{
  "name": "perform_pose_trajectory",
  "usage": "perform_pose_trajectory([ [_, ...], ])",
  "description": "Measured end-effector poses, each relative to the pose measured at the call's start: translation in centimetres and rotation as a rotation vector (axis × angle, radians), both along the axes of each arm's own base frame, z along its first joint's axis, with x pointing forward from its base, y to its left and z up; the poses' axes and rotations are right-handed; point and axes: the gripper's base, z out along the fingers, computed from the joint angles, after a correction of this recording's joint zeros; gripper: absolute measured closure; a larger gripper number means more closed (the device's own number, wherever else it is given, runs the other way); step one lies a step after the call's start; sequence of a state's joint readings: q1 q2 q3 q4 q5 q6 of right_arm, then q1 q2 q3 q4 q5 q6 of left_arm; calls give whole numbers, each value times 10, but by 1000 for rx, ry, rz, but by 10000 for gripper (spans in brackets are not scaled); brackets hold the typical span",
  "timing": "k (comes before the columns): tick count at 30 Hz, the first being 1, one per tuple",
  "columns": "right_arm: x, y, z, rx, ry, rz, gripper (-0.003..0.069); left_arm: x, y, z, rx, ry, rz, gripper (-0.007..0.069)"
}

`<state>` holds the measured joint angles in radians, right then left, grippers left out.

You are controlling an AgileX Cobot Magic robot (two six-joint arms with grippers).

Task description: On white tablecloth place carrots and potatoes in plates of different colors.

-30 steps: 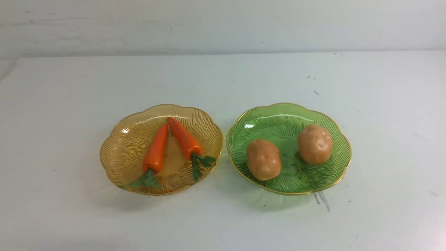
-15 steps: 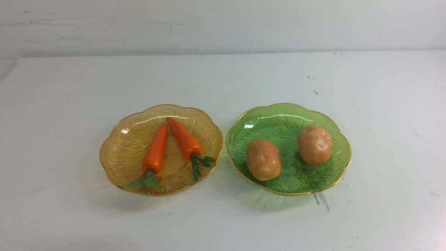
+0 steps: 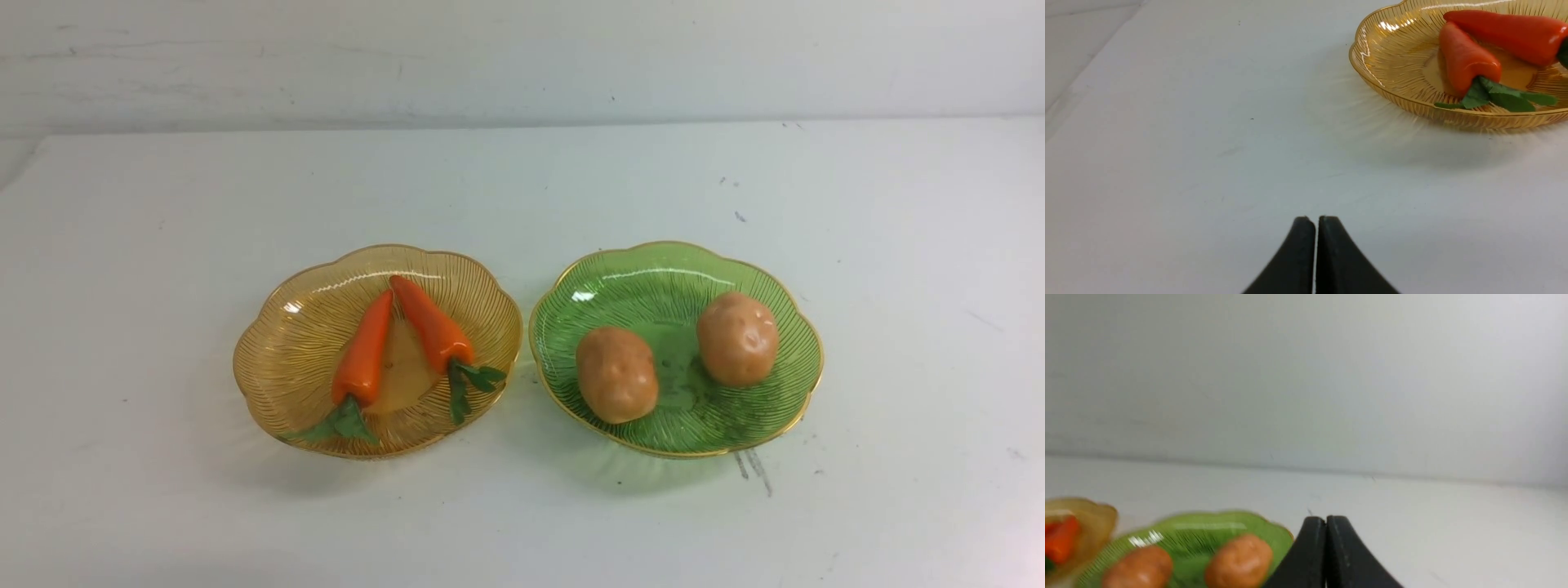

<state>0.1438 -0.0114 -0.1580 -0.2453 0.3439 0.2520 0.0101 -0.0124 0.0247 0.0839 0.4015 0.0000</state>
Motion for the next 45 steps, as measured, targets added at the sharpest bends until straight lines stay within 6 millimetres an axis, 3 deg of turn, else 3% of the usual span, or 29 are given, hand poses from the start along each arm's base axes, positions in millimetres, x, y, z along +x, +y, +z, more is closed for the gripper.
perform_pose_trajectory([
  [3,9,-4,-57,-15,179,-102,670,0,0,0,0,-2,0,628],
  [5,9,-7,-66,-8,230,-152,670,0,0,0,0,-3,0,628],
  [45,9,-8,-66,-5,231,-172,670,0,0,0,0,-3,0,628],
])
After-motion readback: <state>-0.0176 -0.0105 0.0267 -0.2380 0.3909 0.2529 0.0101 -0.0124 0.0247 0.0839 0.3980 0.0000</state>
